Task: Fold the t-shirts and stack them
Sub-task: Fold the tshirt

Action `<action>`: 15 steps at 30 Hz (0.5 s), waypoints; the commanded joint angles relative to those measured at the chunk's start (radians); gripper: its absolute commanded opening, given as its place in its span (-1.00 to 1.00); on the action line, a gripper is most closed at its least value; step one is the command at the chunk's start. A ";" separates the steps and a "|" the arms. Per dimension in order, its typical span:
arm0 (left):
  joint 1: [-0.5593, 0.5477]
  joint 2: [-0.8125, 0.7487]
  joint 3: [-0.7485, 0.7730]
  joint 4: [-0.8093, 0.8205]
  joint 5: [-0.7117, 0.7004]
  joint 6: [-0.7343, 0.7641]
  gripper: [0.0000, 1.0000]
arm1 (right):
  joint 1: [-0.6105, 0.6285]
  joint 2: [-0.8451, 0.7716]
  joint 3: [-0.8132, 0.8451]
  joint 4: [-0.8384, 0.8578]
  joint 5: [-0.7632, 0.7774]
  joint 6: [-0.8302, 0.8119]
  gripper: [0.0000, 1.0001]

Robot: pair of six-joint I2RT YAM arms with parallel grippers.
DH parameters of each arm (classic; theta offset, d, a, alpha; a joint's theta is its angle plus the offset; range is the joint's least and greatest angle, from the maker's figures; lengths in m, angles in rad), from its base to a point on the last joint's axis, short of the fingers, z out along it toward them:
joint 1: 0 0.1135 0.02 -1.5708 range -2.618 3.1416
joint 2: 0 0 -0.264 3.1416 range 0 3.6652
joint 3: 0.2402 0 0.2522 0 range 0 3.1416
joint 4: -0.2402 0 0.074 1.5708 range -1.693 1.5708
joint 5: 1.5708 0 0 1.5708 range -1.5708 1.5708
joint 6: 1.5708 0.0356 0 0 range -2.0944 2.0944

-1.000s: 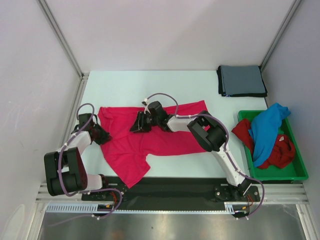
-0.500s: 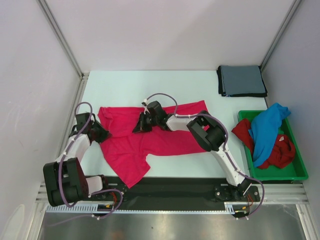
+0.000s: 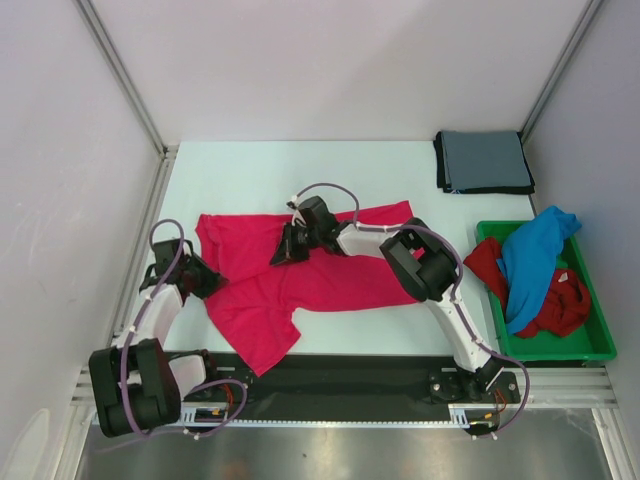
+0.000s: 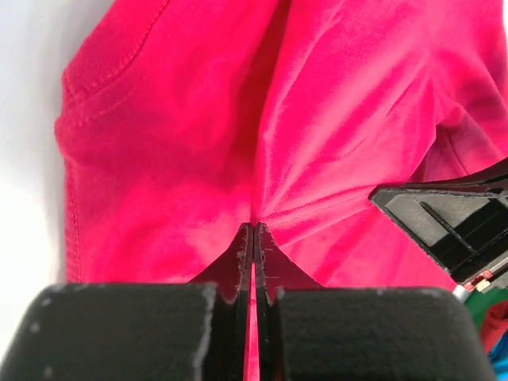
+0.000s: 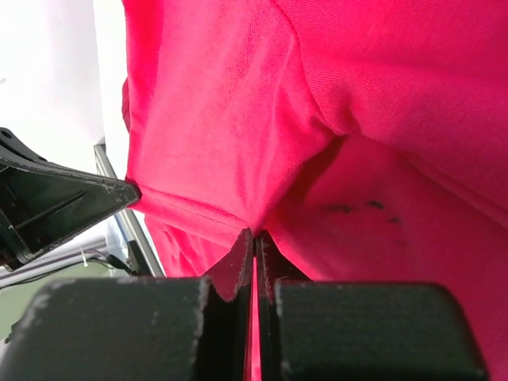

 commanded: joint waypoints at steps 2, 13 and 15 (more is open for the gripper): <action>-0.004 -0.067 -0.013 -0.016 -0.009 -0.036 -0.99 | -0.006 -0.068 0.040 -0.025 -0.035 -0.028 -1.00; -0.002 -0.038 -0.024 -0.022 -0.052 -0.029 -0.99 | -0.004 -0.091 0.053 -0.079 -0.027 -0.057 -1.00; -0.002 -0.044 -0.024 -0.027 -0.063 -0.029 -0.99 | -0.004 -0.093 0.054 -0.087 -0.021 -0.065 -1.00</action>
